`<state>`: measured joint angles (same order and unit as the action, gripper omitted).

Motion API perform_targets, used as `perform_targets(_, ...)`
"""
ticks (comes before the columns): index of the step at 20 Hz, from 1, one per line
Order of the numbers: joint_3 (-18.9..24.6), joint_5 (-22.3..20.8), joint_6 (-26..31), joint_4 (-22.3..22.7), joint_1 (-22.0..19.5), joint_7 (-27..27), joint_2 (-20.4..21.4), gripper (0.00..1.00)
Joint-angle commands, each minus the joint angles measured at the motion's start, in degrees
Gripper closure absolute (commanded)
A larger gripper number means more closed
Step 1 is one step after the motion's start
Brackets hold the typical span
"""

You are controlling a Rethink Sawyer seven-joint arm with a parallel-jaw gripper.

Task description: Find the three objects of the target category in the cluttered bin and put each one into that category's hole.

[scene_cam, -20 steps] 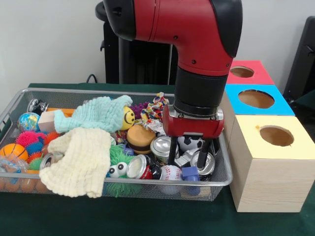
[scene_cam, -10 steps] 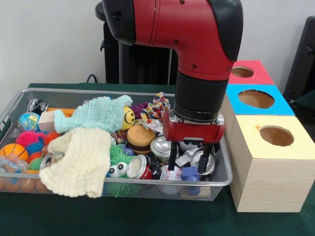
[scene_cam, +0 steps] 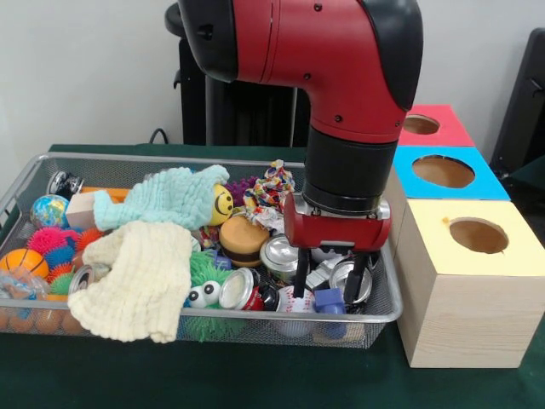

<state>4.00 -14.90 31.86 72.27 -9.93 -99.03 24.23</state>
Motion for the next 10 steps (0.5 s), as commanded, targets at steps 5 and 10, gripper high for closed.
perform_targets(5, 1.8, 0.4, 2.6, -0.5, 1.0, -4.6, -2.6, 0.0)
perform_targets(10, 1.5, 0.5, 1.9, -0.3, 1.4, -5.2, -2.7, 0.0)
